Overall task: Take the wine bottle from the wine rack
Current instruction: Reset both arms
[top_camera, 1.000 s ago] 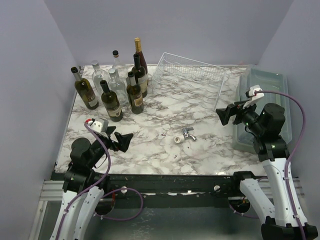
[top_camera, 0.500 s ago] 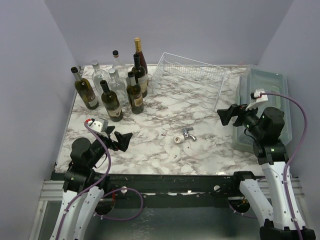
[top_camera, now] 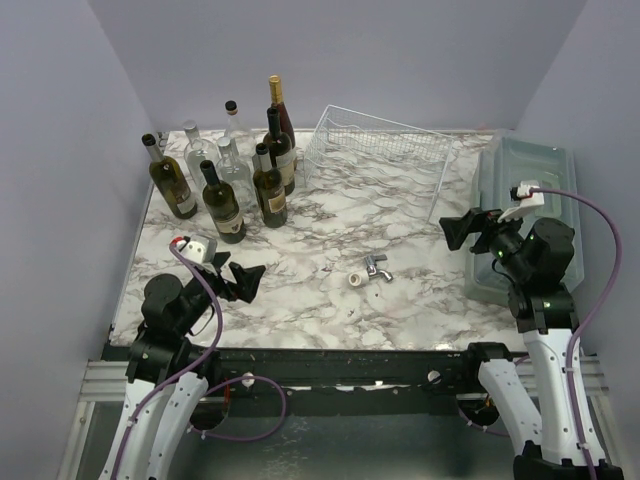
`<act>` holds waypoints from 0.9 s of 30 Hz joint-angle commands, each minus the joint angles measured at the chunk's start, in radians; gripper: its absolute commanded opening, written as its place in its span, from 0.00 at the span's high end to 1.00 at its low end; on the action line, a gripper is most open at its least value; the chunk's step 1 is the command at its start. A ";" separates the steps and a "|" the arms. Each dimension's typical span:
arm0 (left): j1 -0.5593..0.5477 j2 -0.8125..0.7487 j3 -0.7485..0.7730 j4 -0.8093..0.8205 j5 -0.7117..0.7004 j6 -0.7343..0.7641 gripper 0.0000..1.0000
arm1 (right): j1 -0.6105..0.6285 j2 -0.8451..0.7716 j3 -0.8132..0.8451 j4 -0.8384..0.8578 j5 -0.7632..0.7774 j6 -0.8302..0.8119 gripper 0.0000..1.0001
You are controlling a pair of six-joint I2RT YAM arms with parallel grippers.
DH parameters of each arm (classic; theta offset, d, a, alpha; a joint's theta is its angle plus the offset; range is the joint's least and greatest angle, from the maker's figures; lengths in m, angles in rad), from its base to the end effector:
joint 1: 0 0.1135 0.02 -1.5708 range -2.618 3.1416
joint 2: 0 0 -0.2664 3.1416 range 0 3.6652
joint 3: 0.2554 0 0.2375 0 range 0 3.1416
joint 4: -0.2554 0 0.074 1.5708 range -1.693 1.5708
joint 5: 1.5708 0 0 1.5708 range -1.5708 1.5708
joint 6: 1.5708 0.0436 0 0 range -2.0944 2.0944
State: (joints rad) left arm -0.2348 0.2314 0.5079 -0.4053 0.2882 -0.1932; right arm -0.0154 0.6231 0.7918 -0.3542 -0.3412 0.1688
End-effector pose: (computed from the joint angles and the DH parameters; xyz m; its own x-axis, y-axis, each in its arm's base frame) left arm 0.0751 -0.0307 0.2802 -0.2181 -0.1371 -0.9663 0.4640 0.8565 -0.2262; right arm 0.1334 0.0125 0.3455 -0.2346 0.1620 -0.9585 -0.2789 0.9334 0.2260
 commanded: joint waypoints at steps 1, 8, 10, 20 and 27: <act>0.007 0.026 -0.009 0.019 0.015 0.007 0.01 | -0.010 -0.012 -0.013 -0.002 -0.015 0.014 0.00; 0.008 0.026 -0.011 0.022 0.016 0.007 0.01 | -0.014 -0.011 -0.020 -0.001 -0.039 0.014 0.00; 0.008 0.027 -0.012 0.022 0.014 0.009 0.01 | -0.014 -0.009 -0.021 0.000 -0.047 0.015 0.01; 0.008 0.023 -0.013 0.023 0.018 0.008 0.01 | -0.023 -0.005 -0.025 -0.002 -0.073 0.012 0.00; 0.008 0.012 -0.014 0.021 0.014 0.006 0.01 | -0.028 0.001 -0.021 0.000 -0.073 0.015 0.01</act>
State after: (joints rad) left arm -0.2348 0.2581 0.5079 -0.3985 0.2886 -0.1936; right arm -0.0349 0.6216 0.7803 -0.3538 -0.3950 0.1761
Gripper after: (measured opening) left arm 0.987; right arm 0.994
